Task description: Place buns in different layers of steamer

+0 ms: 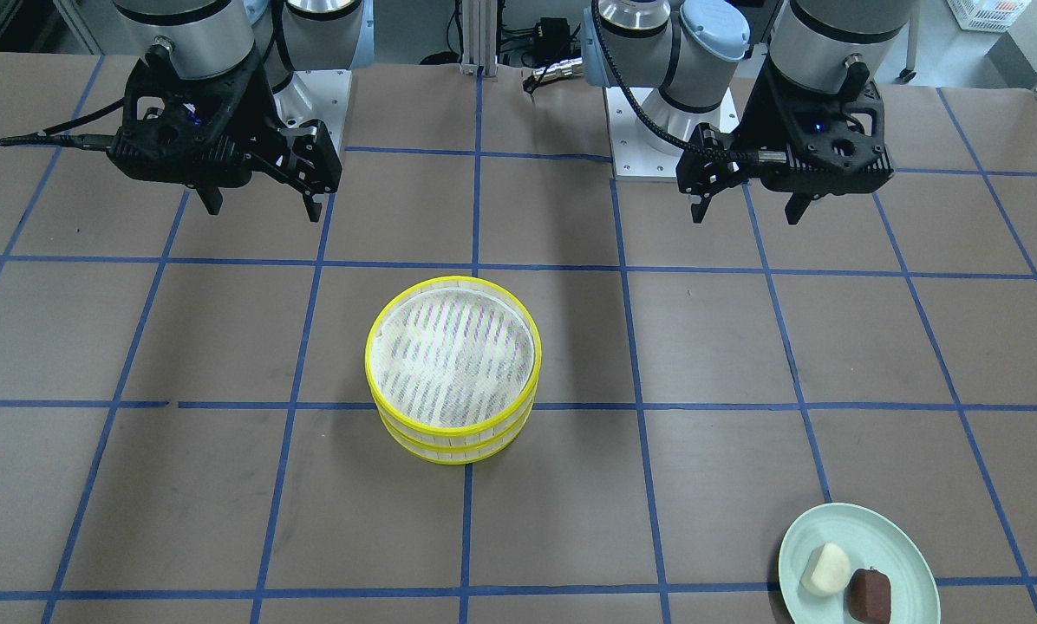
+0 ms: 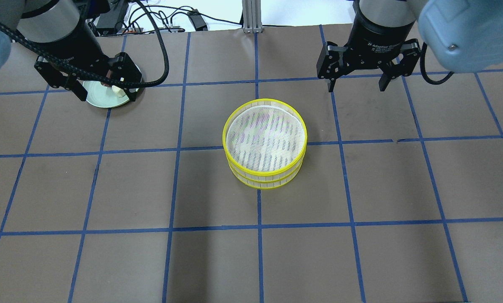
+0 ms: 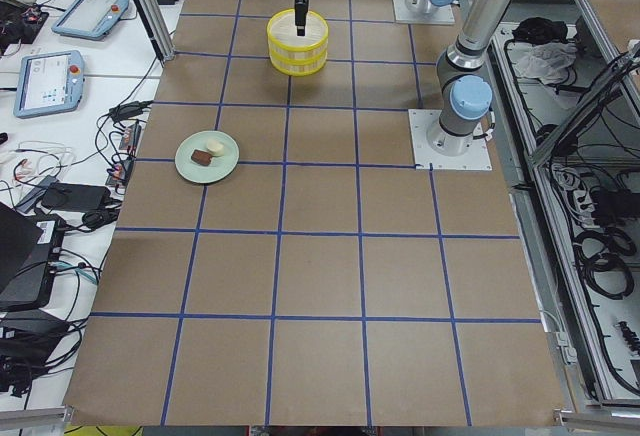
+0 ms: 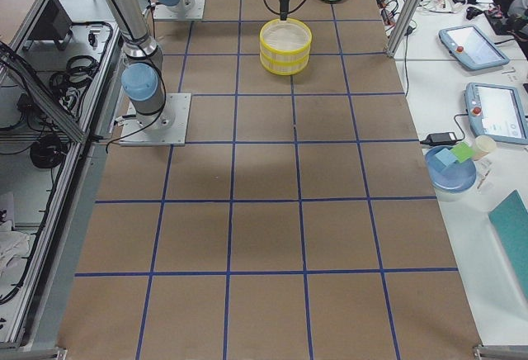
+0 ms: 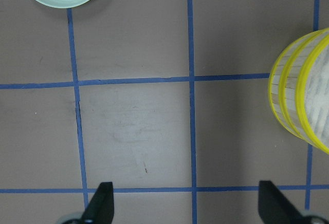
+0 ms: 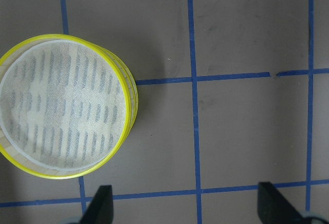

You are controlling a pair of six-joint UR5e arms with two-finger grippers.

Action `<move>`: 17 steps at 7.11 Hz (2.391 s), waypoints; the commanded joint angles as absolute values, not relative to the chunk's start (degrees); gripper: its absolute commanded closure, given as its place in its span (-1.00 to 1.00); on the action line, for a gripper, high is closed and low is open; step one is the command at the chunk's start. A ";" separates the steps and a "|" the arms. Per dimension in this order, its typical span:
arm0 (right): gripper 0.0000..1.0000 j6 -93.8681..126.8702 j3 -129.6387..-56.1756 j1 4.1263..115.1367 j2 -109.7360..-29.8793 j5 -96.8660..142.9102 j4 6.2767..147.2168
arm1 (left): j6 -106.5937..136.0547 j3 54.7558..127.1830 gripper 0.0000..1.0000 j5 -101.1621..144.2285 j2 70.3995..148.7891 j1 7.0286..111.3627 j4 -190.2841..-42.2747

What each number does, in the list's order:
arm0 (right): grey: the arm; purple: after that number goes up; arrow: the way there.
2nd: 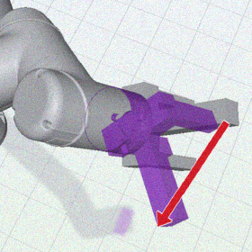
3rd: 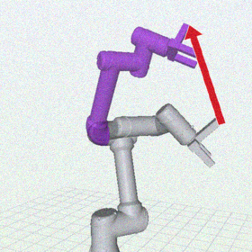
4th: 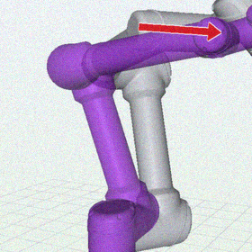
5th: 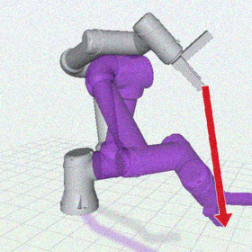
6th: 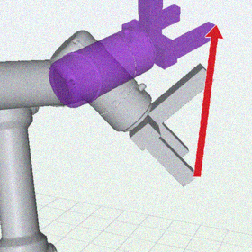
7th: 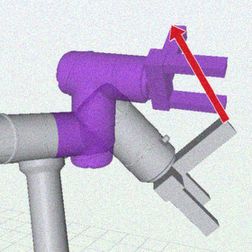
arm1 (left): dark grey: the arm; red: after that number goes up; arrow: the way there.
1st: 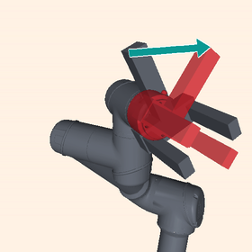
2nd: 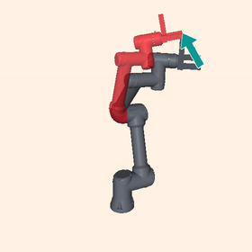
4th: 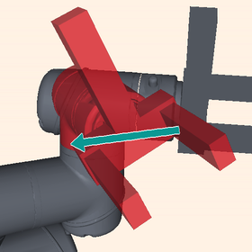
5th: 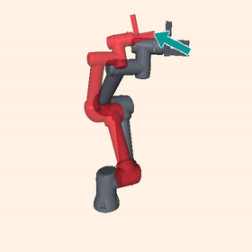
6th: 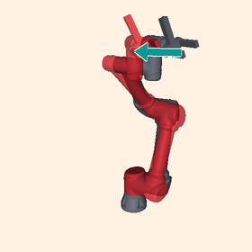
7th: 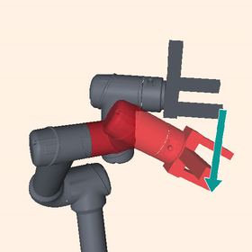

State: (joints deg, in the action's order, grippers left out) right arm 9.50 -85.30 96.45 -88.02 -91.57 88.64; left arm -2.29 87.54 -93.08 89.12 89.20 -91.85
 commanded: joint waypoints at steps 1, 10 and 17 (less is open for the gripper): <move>-1.00 9.49 -85.34 96.50 -87.98 -91.58 88.59 | -2.37 87.54 -1.00 -93.08 89.12 89.03 -91.85; -1.00 9.41 -85.34 96.50 -87.98 -91.58 88.51 | -2.99 88.42 -1.00 -92.64 89.21 88.42 -88.86; -1.00 9.67 -87.44 97.11 -87.11 -90.53 90.25 | -6.94 95.35 -1.00 -93.08 99.81 78.57 -65.47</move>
